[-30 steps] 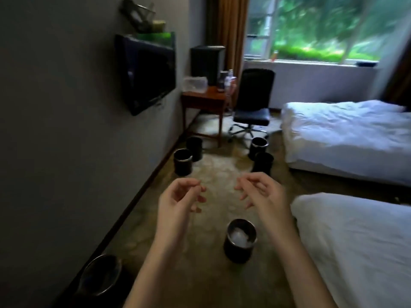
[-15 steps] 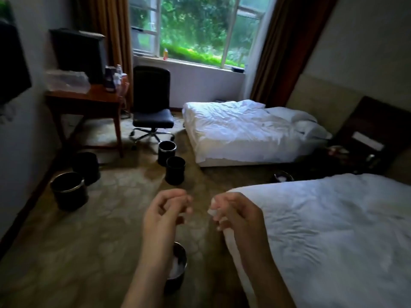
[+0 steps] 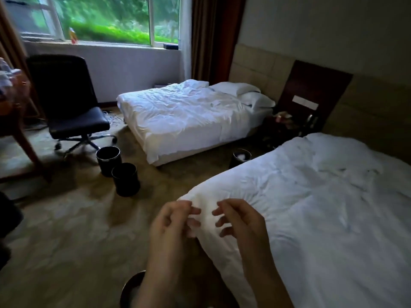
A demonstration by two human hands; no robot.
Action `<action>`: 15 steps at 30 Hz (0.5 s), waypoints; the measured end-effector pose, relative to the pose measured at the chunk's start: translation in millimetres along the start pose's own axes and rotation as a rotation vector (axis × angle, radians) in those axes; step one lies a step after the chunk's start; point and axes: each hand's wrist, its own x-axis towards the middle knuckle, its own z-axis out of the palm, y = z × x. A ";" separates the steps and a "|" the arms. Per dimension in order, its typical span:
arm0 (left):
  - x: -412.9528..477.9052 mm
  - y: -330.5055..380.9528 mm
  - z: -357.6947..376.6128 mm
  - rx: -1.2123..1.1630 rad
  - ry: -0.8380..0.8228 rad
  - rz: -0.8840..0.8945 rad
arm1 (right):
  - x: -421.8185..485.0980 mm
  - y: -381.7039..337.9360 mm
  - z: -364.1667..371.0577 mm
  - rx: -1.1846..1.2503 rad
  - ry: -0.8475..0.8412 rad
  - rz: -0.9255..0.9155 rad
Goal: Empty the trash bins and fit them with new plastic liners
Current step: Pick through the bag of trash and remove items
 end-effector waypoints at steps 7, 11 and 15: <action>149.8 -24.6 34.1 0.077 0.090 0.016 | 168.6 29.7 18.6 0.066 -0.104 0.045; 233.4 -29.6 65.5 0.077 0.137 0.004 | 263.4 29.2 35.0 0.117 -0.171 0.028; 292.6 -31.5 99.0 0.115 0.128 -0.002 | 330.5 28.9 33.4 0.136 -0.211 0.023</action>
